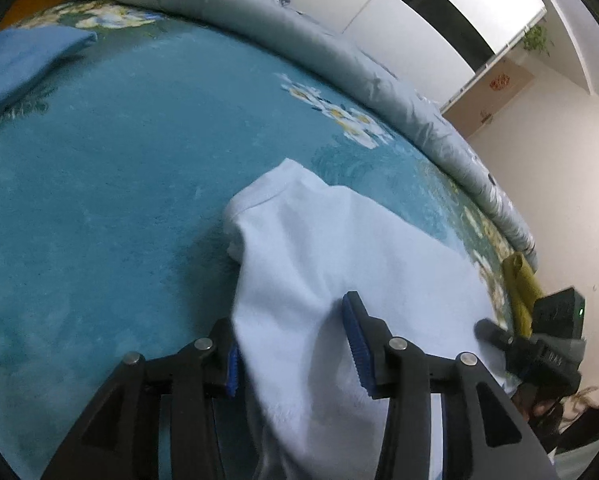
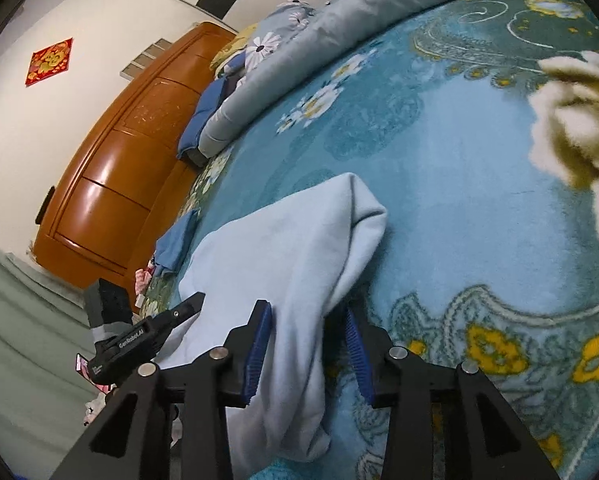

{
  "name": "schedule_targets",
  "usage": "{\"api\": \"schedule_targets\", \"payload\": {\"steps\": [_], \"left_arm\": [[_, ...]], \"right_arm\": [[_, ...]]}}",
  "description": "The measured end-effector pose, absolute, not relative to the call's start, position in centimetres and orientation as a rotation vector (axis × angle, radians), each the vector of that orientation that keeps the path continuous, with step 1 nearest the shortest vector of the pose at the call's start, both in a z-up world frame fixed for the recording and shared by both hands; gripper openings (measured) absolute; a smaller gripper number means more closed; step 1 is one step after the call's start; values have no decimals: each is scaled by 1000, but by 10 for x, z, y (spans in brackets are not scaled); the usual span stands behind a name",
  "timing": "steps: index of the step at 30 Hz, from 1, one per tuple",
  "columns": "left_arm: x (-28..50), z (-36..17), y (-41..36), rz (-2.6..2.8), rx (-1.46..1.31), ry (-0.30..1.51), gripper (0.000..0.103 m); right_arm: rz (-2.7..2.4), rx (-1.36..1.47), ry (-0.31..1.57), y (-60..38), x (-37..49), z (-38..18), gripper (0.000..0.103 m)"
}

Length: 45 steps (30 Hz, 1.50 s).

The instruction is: Fold clothes

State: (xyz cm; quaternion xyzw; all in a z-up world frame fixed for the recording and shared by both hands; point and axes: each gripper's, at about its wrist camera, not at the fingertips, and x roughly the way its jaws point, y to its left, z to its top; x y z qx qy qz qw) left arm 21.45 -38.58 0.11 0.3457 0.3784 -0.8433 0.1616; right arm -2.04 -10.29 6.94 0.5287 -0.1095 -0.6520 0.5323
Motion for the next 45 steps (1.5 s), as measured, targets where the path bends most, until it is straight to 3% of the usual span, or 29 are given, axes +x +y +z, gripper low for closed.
{"api": "schedule_targets", "payload": {"steps": [5,7,9,11,12,29,45], "left_arm": [[210,4,-381,-2419,993,1053,45],[212,4,-381,-2403,981,1067,39],[214,3,-380,-2381,956,1092,26],[216,4,-378,-2378,928,1109,14],[216,7,-376,-2378,921,1106,13],[278,81,-379,-2432,783,967,11],[378,147,-510,-2327,712,734,11]], "right_arm": [[-1535,1264,-261,-114,-14,71,41],[-1534,1266,-257,-118,-11,72,39],[-1532,1265,-267,-118,-9,74,38],[-1540,1250,-273,-117,-8,79,23],[-1542,1243,-270,-116,-7,83,14],[-1485,1072,-151,-142,34,166,10],[-1315,985,-43,-310,133,210,10]]}}
